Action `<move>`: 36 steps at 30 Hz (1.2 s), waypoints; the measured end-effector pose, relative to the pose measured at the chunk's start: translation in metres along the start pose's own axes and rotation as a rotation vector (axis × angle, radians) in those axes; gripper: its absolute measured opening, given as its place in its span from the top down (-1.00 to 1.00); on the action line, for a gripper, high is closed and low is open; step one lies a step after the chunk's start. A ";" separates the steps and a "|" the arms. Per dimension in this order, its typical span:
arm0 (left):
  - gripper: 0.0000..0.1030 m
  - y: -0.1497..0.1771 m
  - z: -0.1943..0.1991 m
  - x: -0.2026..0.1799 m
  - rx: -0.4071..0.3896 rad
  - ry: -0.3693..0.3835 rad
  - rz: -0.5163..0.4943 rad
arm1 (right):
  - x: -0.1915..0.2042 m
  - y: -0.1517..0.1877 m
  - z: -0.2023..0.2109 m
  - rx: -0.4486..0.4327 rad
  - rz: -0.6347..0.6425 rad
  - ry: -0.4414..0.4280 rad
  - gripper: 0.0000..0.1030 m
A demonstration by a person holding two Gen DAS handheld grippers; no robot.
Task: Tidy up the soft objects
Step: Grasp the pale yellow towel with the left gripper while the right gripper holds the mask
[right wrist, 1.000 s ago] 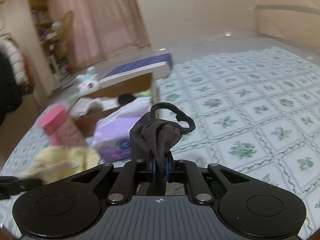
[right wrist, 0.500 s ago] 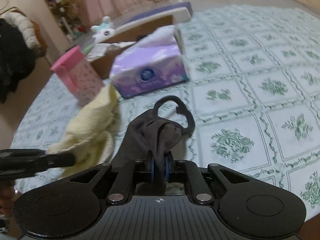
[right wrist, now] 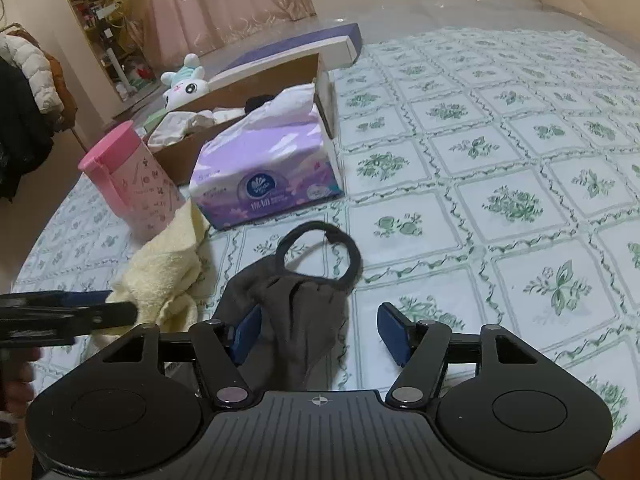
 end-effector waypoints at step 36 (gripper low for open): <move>0.47 0.021 0.044 0.030 -0.030 -0.091 0.043 | 0.085 0.078 -0.038 0.249 0.646 -0.110 -0.79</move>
Point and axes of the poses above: each gripper's, at about its wrist camera, not at the fingertips, and z roughly against the way its jaws point, x to its left, y to its underside, the point moved 8 cm from there along -z, roughly the way its jaws point, and after that the axes turned 5 degrees about -z, right-handed, at the moved point
